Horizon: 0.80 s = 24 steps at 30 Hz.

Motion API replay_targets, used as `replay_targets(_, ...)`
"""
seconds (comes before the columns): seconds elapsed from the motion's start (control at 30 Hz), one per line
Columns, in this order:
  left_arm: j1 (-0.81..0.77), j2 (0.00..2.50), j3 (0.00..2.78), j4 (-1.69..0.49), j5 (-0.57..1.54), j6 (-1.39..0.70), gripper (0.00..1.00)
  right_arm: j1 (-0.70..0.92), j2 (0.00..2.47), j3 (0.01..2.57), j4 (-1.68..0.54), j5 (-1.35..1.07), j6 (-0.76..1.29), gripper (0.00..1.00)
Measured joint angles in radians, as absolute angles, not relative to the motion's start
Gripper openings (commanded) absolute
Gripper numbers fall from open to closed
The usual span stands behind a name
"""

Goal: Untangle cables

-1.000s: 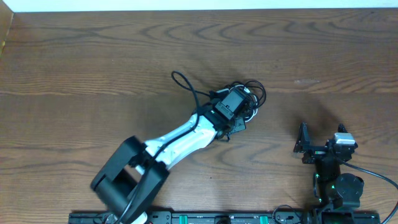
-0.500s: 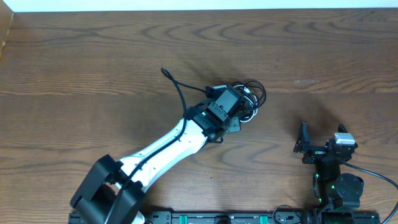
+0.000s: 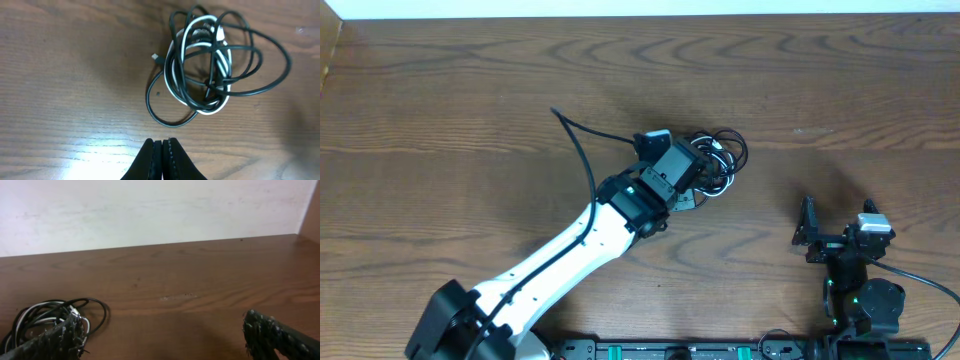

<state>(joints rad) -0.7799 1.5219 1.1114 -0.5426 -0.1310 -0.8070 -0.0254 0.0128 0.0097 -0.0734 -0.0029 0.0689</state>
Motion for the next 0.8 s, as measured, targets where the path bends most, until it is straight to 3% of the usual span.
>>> replay_targets(0.27, -0.759, 1.422, 1.111, -0.66, -0.139, -0.889, 0.08, -0.025, 0.013, 0.01, -0.073, -0.002, 0.069, 0.99)
replay_targets(0.8, -0.457, 1.333, 1.111, -1.023, -0.144, -1.148, 0.12, -0.025, 0.013, 0.01, -0.073, -0.002, 0.069, 0.99)
